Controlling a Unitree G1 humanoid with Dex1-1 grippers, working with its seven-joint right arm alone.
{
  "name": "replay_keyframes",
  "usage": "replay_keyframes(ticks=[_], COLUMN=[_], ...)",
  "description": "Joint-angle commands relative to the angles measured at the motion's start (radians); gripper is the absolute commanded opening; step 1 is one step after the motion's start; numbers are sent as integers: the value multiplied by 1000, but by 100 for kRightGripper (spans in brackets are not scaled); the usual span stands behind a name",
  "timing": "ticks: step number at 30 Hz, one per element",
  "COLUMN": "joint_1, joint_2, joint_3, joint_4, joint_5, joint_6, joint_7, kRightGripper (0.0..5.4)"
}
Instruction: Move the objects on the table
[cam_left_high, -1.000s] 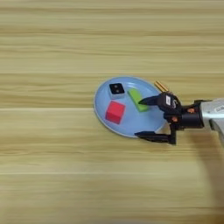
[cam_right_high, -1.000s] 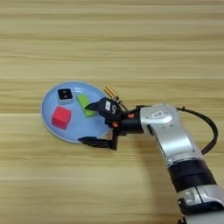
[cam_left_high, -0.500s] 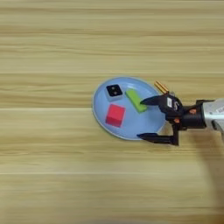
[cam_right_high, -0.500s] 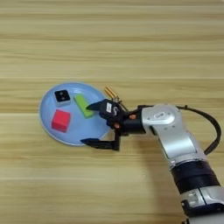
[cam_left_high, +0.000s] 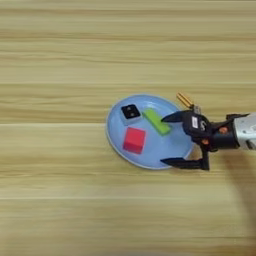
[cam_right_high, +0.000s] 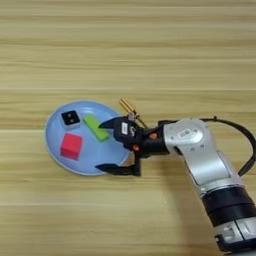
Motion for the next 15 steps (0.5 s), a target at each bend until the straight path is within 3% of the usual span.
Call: replay_keyframes(ticks=[1,15], joint_1=[-32,17], joint_2=[-58,-122], joint_3=[-14,-7], joint_4=[-55,-99], joint_5=[21,51], joint_6=[-31,-74], joint_7=[1,95], kRightGripper=[536,536])
